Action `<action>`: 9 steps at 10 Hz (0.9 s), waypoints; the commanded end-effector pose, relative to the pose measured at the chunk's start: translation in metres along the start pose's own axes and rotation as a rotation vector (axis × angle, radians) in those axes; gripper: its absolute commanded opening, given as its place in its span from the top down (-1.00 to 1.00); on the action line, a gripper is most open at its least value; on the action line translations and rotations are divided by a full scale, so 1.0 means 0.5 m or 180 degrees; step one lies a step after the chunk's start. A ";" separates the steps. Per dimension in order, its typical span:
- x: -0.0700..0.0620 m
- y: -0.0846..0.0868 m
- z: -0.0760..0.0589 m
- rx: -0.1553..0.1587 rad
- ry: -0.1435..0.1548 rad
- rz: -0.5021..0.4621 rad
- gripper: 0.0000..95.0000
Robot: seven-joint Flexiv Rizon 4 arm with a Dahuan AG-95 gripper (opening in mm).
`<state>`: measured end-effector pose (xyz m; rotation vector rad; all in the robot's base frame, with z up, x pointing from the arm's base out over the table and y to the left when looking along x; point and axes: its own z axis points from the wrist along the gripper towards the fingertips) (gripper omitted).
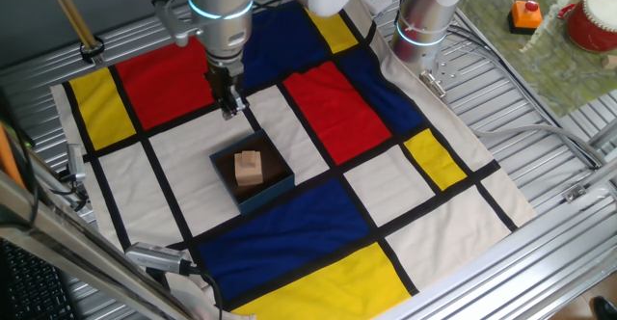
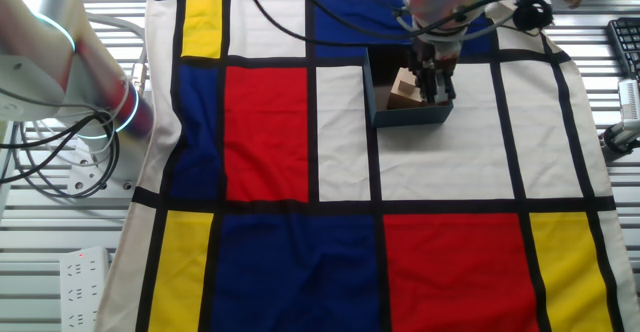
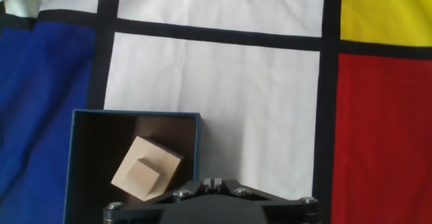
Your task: Take everything out of the gift box
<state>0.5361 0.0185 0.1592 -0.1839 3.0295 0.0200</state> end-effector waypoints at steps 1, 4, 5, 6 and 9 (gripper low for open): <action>0.004 0.000 -0.002 -0.0023 0.0047 -0.0051 1.00; 0.013 0.019 -0.002 -0.0006 0.0048 0.0030 1.00; 0.023 0.043 0.000 0.0015 0.0039 0.0126 1.00; 0.026 0.059 0.001 0.0023 0.0043 0.0176 1.00; 0.025 0.076 0.001 -0.0031 0.0040 0.0167 1.00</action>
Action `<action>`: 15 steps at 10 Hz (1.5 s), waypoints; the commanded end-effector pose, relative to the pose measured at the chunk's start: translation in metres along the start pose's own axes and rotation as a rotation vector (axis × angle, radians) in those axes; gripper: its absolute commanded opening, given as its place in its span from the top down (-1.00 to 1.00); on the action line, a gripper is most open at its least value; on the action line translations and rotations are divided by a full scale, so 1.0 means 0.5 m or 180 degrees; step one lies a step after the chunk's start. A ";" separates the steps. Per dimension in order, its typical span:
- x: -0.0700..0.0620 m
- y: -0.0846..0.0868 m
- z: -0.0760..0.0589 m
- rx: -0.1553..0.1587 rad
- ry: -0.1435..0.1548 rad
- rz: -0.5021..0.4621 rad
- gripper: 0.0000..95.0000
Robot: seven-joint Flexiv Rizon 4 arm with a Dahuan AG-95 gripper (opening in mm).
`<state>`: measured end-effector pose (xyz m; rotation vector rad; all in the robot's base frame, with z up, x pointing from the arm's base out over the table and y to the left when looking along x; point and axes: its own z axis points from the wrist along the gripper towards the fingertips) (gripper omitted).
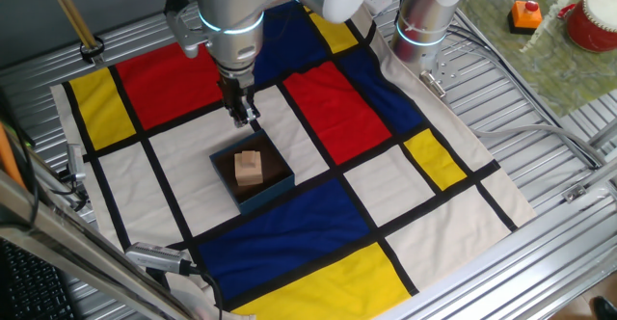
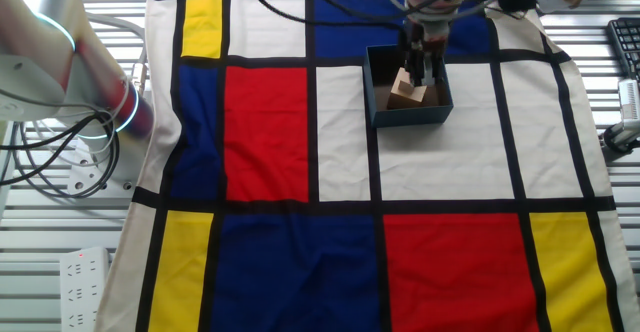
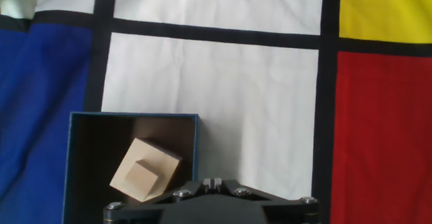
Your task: Take everything out of the gift box
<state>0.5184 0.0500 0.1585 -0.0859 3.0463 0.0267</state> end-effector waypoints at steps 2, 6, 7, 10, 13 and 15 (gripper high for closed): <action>-0.003 0.036 0.004 -0.0062 -0.0005 0.0002 1.00; -0.004 0.066 0.011 -0.0019 0.0015 0.0147 1.00; -0.003 0.064 0.025 0.0011 0.0012 0.0279 1.00; -0.001 0.062 0.044 0.0003 0.0029 0.0522 1.00; -0.001 0.063 0.044 -0.0068 0.0079 0.0849 1.00; -0.003 0.064 0.043 -0.0130 0.0078 0.1014 1.00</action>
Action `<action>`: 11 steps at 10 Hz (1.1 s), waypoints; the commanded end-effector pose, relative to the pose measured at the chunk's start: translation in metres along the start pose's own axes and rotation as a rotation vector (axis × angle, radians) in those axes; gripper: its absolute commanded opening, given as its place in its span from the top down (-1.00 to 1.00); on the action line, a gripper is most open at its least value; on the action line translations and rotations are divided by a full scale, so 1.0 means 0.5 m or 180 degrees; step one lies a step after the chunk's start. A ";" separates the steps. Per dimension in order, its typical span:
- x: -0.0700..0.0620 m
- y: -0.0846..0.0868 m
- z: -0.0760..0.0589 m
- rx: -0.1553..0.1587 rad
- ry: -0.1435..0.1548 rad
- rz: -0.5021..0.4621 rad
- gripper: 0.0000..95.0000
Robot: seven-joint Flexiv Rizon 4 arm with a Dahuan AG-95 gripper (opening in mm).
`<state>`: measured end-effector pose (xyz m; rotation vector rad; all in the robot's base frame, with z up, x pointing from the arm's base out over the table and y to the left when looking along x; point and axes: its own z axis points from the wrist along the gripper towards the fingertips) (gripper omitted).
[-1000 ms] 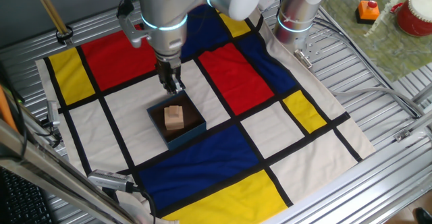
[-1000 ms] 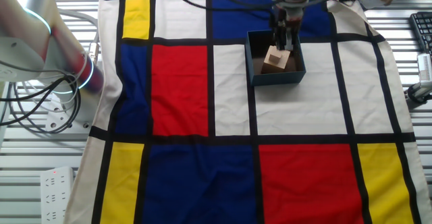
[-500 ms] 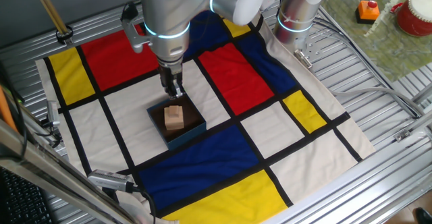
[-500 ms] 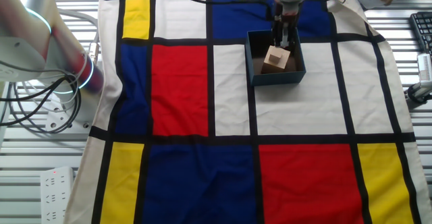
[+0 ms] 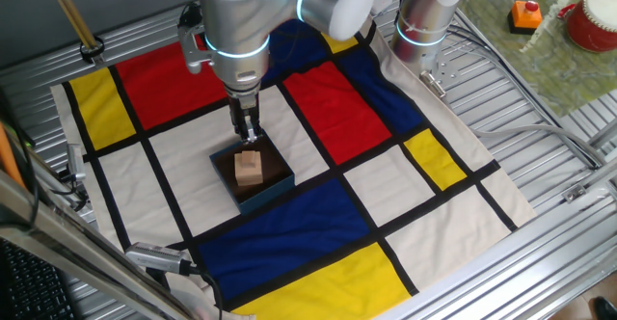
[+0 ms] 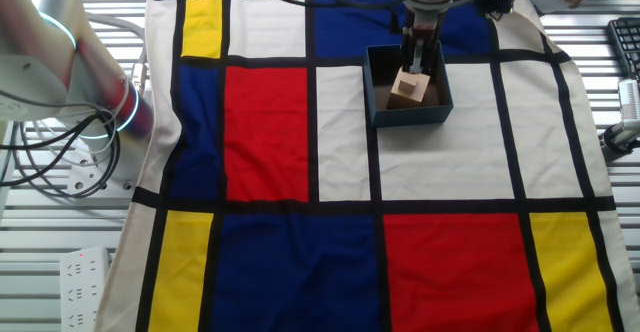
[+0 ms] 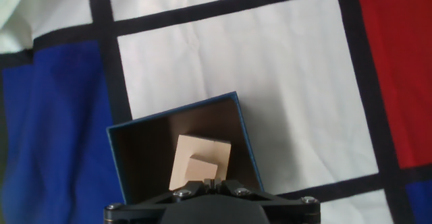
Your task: Take everything out of the gift box
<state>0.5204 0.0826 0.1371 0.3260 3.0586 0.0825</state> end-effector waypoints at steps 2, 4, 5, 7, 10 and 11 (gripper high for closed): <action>0.000 0.001 0.000 -0.0002 0.0010 0.0150 1.00; 0.003 0.003 0.006 -0.0012 -0.0039 0.0150 1.00; 0.005 0.003 0.012 -0.0012 -0.0051 0.0150 1.00; 0.006 0.003 0.017 0.0004 -0.0042 0.0118 0.60; 0.006 0.003 0.020 0.0012 -0.0063 0.0079 0.20; 0.003 0.008 0.025 0.0027 -0.0072 0.0082 0.20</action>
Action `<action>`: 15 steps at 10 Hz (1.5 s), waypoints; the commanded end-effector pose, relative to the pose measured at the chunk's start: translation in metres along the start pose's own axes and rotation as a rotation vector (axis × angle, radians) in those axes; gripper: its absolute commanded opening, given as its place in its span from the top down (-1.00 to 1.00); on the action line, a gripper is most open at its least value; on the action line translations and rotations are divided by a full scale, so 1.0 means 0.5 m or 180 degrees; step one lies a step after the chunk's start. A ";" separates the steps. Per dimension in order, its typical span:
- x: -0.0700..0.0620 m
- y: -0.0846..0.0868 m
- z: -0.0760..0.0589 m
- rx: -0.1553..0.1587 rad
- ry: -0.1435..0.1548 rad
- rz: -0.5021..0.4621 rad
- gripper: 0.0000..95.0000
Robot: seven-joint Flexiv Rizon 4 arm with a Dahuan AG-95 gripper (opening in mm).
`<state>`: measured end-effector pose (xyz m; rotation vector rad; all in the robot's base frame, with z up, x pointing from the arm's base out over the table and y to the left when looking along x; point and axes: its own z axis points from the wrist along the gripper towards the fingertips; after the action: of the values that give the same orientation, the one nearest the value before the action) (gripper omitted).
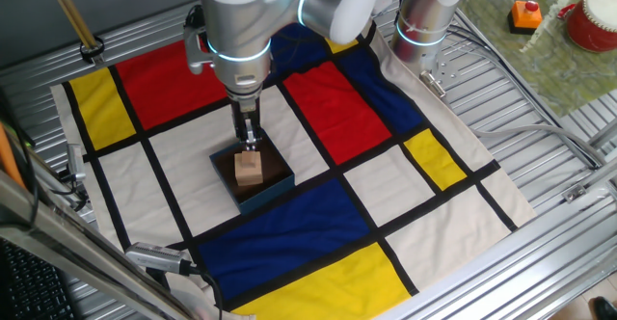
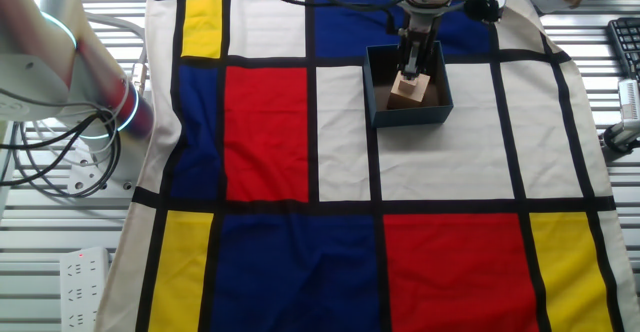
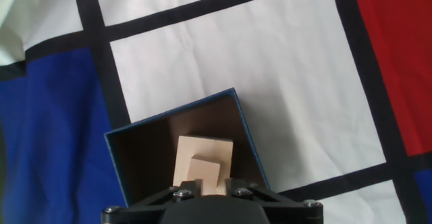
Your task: Take everything out of the gift box
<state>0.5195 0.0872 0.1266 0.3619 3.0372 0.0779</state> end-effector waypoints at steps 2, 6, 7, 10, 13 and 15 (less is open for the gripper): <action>-0.006 0.007 0.009 0.0028 -0.0012 0.0020 0.20; -0.008 0.012 0.026 0.0039 -0.0020 0.0007 0.20; -0.007 0.011 0.030 0.0044 -0.0022 0.0010 0.20; -0.005 0.012 0.044 0.0053 -0.0035 0.0002 0.20; -0.005 0.014 0.053 0.0058 -0.0039 0.0006 0.20; -0.004 0.014 0.059 0.0058 -0.0041 0.0008 0.20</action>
<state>0.5259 0.0950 0.0962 0.3668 3.0257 0.0476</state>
